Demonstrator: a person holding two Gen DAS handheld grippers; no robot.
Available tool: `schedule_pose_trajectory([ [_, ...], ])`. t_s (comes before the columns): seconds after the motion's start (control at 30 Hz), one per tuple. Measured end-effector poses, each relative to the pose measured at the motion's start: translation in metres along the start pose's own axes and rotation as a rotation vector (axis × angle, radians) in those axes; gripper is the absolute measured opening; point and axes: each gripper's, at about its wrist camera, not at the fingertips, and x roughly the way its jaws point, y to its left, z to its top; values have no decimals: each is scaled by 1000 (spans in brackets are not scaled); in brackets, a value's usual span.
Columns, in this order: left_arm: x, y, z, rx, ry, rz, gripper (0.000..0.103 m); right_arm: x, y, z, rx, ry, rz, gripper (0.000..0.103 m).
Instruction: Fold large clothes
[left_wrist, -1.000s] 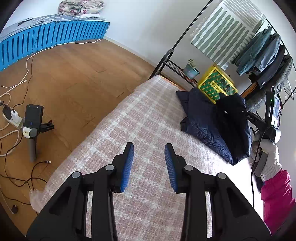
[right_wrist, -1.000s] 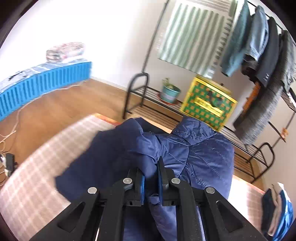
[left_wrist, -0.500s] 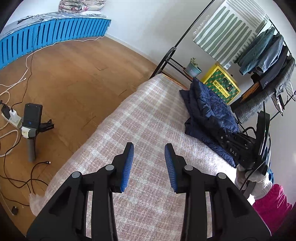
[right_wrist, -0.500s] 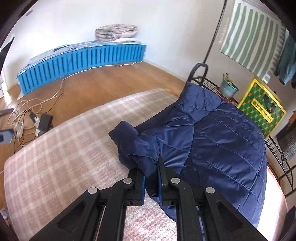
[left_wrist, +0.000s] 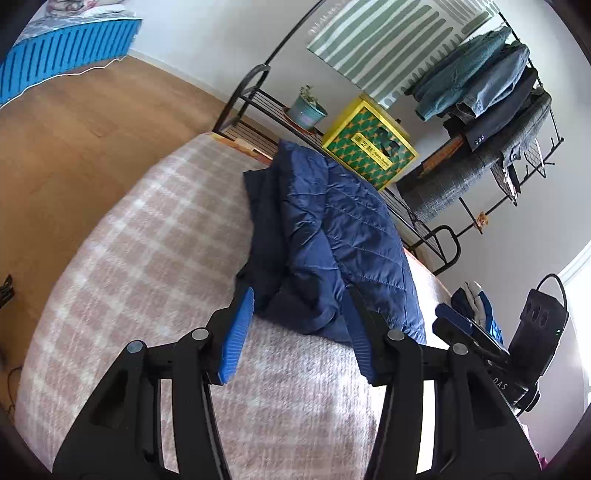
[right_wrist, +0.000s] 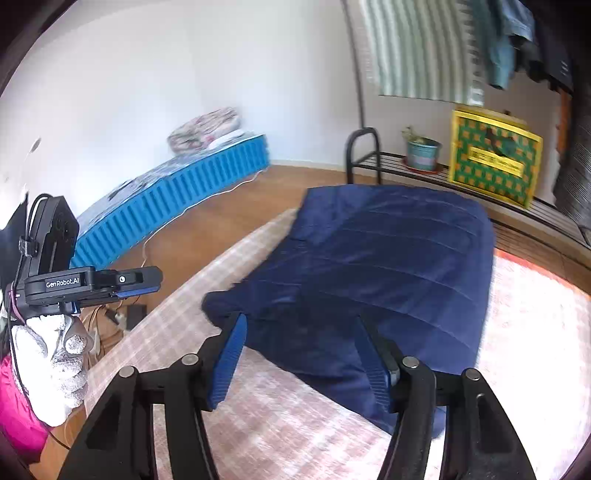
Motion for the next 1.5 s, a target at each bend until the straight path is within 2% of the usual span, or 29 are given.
schedule_pose_trajectory([
  [0.07,21,-10,7,34,17,21,51,-8,-35,-9,92,7,-72,72],
  [0.17,65,-25,13,127,71,114,51,-1,-85,-21,235,60,-131,75],
  [0.23,89,-24,11,179,100,230,51,9,-110,-29,312,89,-126,75],
  [0.27,104,-23,11,228,109,324,51,16,-120,-31,345,98,-118,75],
  [0.3,115,-20,10,264,119,377,57,23,-128,-32,374,105,-101,77],
  [0.33,126,-15,9,290,137,409,62,30,-136,-34,411,111,-77,81],
  [0.37,131,-10,9,283,150,412,62,37,-141,-36,450,115,-44,84],
  [0.43,128,-4,14,255,153,389,62,49,-148,-38,509,120,20,84],
  [0.5,117,-2,24,232,121,374,62,56,-153,-42,527,126,72,85],
  [0.57,109,3,37,165,96,309,62,62,-150,-41,507,118,91,90],
  [0.63,110,10,48,81,111,252,66,66,-145,-38,502,123,114,89],
  [0.73,131,26,59,-31,186,193,68,76,-141,-35,518,140,162,76],
  [0.8,149,38,60,-102,244,155,68,79,-138,-35,513,148,158,72],
  [0.87,160,48,58,-150,262,101,68,80,-136,-34,492,162,136,58],
  [0.9,159,50,59,-151,237,90,65,79,-135,-35,483,168,121,55],
  [0.97,160,46,55,-128,239,59,45,78,-133,-35,456,179,93,43],
  [1.0,161,45,53,-134,249,44,36,75,-129,-34,438,182,77,40],
  [1.07,155,35,49,-97,240,69,31,72,-121,-29,396,201,31,32],
  [1.13,150,26,46,-73,244,76,24,66,-117,-24,388,212,20,28],
  [1.3,122,-3,5,32,289,59,20,33,-114,-32,358,264,-3,25],
  [1.43,96,-28,-47,126,312,41,20,-7,-111,-63,325,321,-5,25],
  [1.47,90,-33,-55,149,300,52,22,-13,-109,-73,322,338,-5,26],
  [1.5,86,-36,-60,165,287,73,27,-16,-108,-80,317,351,-9,27],
])
